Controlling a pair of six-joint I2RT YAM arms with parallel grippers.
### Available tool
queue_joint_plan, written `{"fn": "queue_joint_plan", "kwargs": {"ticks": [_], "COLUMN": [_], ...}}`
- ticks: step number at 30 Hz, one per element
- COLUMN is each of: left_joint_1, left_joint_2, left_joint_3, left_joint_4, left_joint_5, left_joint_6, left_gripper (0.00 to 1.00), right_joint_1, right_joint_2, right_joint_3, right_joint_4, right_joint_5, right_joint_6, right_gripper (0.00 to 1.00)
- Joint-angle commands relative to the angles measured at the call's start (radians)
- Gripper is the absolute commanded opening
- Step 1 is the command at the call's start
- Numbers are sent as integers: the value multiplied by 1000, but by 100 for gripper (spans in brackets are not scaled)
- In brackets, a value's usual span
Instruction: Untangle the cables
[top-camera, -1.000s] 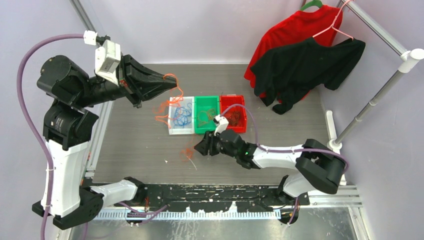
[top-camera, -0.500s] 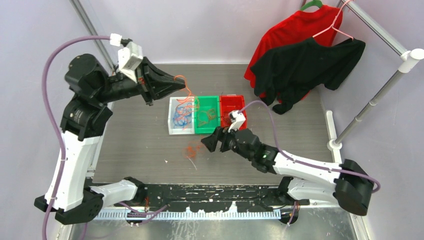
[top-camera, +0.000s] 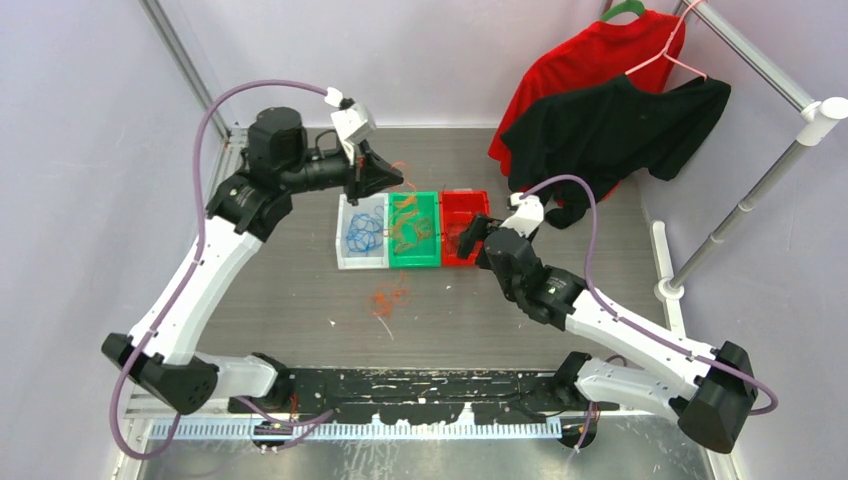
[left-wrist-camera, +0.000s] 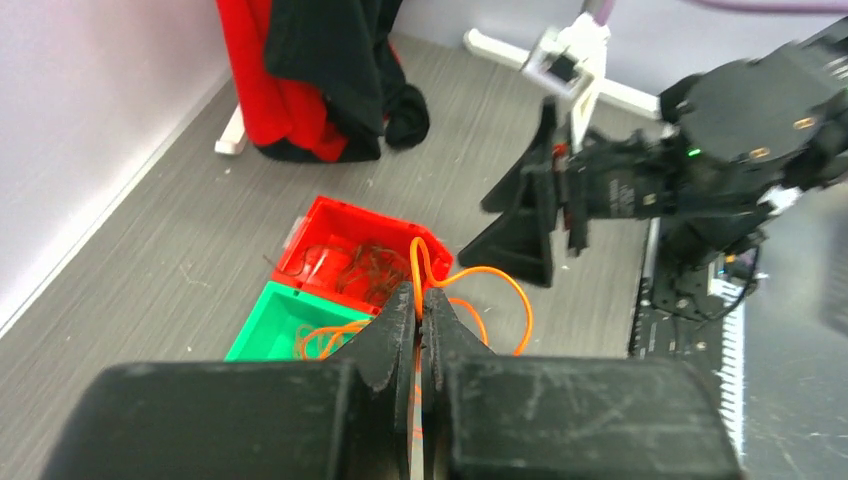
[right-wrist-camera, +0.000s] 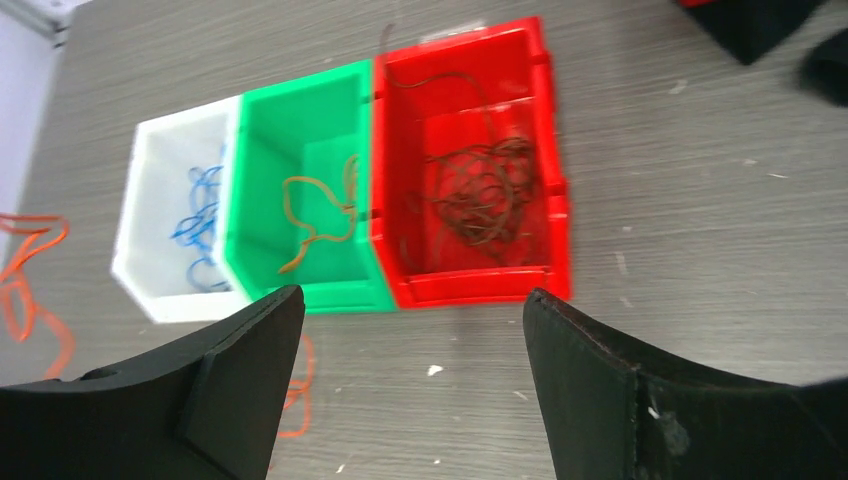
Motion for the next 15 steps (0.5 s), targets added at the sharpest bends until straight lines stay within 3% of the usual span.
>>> {"fn": "queue_joint_plan", "kwargs": {"ticks": [1, 7, 15], "left_joint_1": [-7, -7, -11], "left_joint_2": [59, 180, 367], "left_joint_3": [-26, -76, 13], "left_joint_4": [48, 110, 100], "left_joint_5": [-57, -100, -141], "left_joint_6": [132, 222, 270], "left_gripper": [0, 0, 0], "right_joint_1": [-41, -77, -100], "right_joint_2": [-43, -39, 1], "right_joint_3": [29, 34, 11], "right_joint_4": [-54, -38, 9], "right_joint_5": [112, 101, 80], "right_joint_6": [40, 32, 47], "right_gripper": [85, 85, 85]}}
